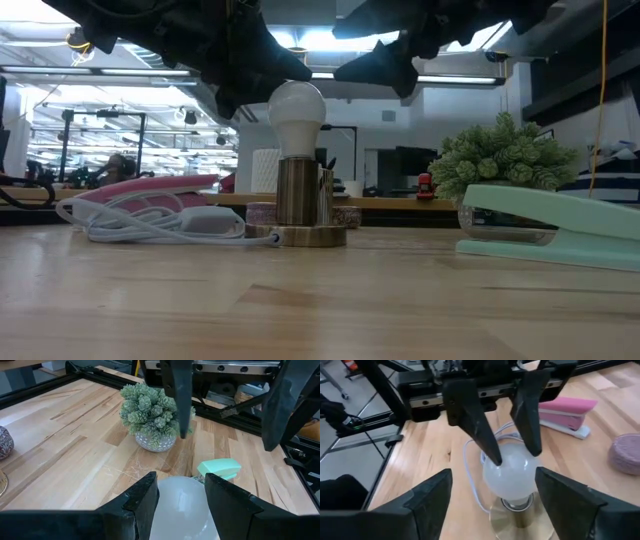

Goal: Screw lightbulb
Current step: Insert the lightbulb into the lamp

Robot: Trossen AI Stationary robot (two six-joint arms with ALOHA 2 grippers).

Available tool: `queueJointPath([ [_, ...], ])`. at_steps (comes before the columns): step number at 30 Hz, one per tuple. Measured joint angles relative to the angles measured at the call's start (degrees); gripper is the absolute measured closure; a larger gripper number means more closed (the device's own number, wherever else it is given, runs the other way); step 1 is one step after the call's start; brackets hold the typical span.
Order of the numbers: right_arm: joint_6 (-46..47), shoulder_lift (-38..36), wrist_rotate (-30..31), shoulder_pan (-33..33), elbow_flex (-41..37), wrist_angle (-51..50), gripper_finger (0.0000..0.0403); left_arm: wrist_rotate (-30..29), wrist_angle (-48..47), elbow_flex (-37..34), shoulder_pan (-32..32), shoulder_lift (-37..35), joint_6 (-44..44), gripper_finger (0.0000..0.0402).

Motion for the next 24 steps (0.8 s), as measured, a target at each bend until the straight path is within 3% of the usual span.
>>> queueJointPath([
  [5, -0.3, 0.0, 0.4, 0.0, 0.0, 0.0, 0.0192, 0.0, 0.0, 0.0, 0.0, 0.0, 0.7, 0.0244],
  [17, -5.0, 0.0, 13.6, 0.0, 0.0, 0.1, 0.0388, 0.0, 0.0, 0.0, 0.0, 0.0, 0.7, 0.0244],
  [24, -5.0, 0.3, 14.3, 0.0, 0.0, 2.6, 0.038, 0.0, 0.0, 0.1, 0.0, 0.0, 0.7, 0.0244],
])
